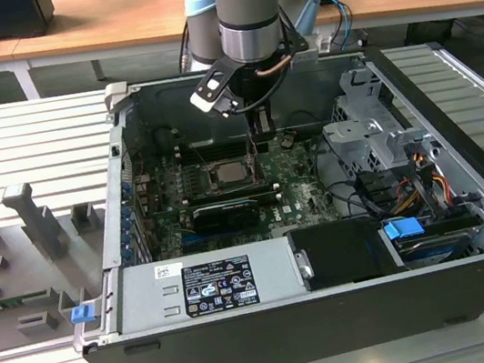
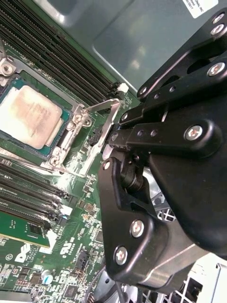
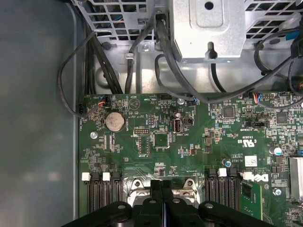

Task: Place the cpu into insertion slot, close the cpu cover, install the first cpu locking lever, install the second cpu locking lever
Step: 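Close the cpu cover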

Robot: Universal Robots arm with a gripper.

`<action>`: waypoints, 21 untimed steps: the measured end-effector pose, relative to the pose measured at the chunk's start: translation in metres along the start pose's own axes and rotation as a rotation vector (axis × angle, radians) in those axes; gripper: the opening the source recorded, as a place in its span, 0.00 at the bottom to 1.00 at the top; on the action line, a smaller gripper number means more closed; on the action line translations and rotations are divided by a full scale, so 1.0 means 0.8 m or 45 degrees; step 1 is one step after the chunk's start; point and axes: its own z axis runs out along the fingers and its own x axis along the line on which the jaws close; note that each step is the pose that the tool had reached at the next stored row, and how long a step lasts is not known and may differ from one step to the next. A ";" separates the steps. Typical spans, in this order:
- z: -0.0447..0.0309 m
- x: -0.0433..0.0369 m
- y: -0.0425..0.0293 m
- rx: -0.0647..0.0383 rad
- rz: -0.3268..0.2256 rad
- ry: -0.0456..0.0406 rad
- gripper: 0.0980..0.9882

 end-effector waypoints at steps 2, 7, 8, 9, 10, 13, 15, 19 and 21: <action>0.0000 0.000 -0.0008 0.000 0.000 0.000 0.01; 0.0000 0.000 -0.0046 0.000 0.000 0.000 0.01; 0.0000 0.000 -0.0055 0.000 0.000 0.000 0.01; 0.0000 0.000 -0.0062 0.000 0.000 0.000 0.01; 0.0002 0.000 -0.0081 0.000 0.000 0.000 0.01; 0.0029 0.000 -0.0137 0.000 0.000 0.000 0.01; 0.0050 0.000 -0.0179 0.001 -0.006 0.007 0.01; 0.0099 -0.001 -0.0244 0.008 -0.026 0.010 0.01; 0.0112 -0.001 -0.0298 0.012 -0.031 0.010 0.01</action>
